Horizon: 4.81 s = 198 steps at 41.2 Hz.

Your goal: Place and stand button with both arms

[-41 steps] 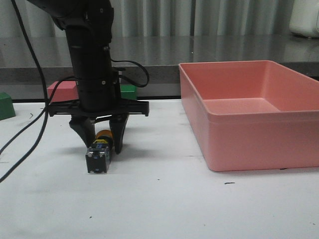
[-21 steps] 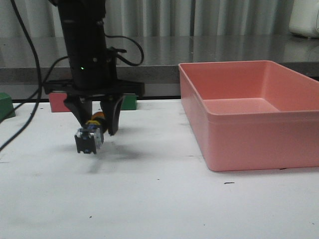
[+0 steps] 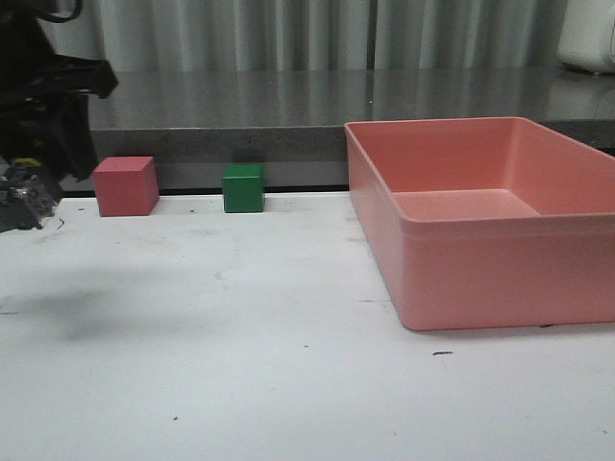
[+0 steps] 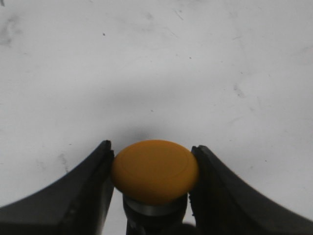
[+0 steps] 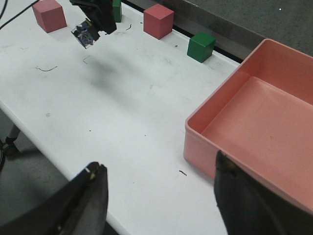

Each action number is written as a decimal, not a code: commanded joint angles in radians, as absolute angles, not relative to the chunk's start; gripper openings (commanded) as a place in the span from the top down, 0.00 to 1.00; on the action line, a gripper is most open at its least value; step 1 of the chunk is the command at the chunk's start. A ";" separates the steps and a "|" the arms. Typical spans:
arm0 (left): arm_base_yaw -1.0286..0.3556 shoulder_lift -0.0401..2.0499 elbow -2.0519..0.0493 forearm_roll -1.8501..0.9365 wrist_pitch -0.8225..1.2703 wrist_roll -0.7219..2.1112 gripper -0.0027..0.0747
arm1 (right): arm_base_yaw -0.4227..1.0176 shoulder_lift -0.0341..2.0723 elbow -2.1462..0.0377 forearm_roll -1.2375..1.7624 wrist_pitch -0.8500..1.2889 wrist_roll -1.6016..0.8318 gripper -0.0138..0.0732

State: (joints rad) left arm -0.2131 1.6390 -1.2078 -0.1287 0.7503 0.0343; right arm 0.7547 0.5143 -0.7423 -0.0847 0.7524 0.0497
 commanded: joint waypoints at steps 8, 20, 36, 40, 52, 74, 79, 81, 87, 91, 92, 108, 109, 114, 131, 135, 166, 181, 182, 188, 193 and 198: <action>-0.178 1.440 -0.966 -0.149 0.310 0.141 0.68 | 0.748 0.518 -0.769 -0.088 0.688 0.044 0.28; -0.178 1.420 -0.708 -0.157 -0.182 0.141 0.68 | 0.748 0.518 -0.769 -0.088 0.688 0.044 0.28; -0.285 1.446 -0.480 -0.172 -0.778 0.141 0.68 | 0.748 0.518 -0.769 -0.088 0.688 0.044 0.28; -0.306 1.482 -0.462 -0.171 -0.874 0.109 0.68 | 0.748 0.518 -0.769 -0.088 0.688 0.044 0.28; -0.310 1.633 -0.460 -0.132 -1.123 0.023 0.68 | 0.748 0.518 -0.769 -0.088 0.688 0.044 0.28; -0.310 1.847 -0.462 -0.104 -1.357 0.007 0.68 | 0.748 0.518 -0.769 -0.088 0.688 0.044 0.28; -0.310 1.885 -0.474 -0.102 -1.367 0.007 0.68 | 0.748 0.518 -0.769 -0.088 0.688 0.044 0.28; -0.310 1.893 -0.477 -0.102 -1.367 0.007 0.68 | 0.748 0.518 -0.769 -0.088 0.688 0.044 0.28; -0.310 1.911 -0.489 -0.100 -1.367 0.007 0.68 | 0.748 0.518 -0.769 -0.088 0.688 0.044 0.28; -0.310 1.913 -0.492 -0.100 -1.367 0.007 0.68 | 0.748 0.518 -0.769 -0.088 0.688 0.044 0.28; -0.310 1.913 -0.492 -0.100 -1.367 0.007 0.68 | 0.748 0.518 -0.769 -0.088 0.688 0.044 0.28; -0.310 1.903 -0.474 -0.070 -1.367 0.007 0.32 | 0.748 0.518 -0.769 -0.088 0.688 0.044 0.28; -0.310 1.903 -0.469 -0.070 -1.367 0.007 0.31 | 0.748 0.518 -0.769 -0.088 0.688 0.044 0.28; -0.310 1.870 -0.440 -0.070 -1.367 0.007 0.31 | 0.748 0.518 -0.769 -0.088 0.688 0.044 0.28; -0.310 1.507 -0.394 -0.085 -0.889 0.007 0.31 | 0.748 0.518 -0.769 -0.088 0.688 0.044 0.28; -0.310 1.395 -0.426 -0.085 -0.663 0.007 0.32 | 0.748 0.518 -0.769 -0.088 0.688 0.044 0.28; -0.310 0.894 -0.894 -0.078 0.736 0.007 0.33 | 0.748 0.518 -0.769 -0.088 0.688 0.044 0.28; -0.310 0.630 -0.892 -0.132 0.914 0.101 0.33 | 0.748 0.518 -0.769 -0.088 0.688 0.044 0.28; -0.310 0.616 -0.892 -0.134 0.919 0.101 0.33 | 0.748 0.518 -0.769 -0.088 0.688 0.044 0.28; -0.310 0.556 -0.892 -0.149 0.961 0.101 0.33 | 0.748 0.518 -0.769 -0.088 0.688 0.044 0.28; -0.310 0.526 -0.892 -0.153 0.987 0.090 0.33 | 0.748 0.518 -0.769 -0.088 0.688 0.044 0.28; -0.310 0.522 -0.892 -0.153 0.990 0.081 0.33 | 0.748 0.518 -0.769 -0.088 0.688 0.044 0.28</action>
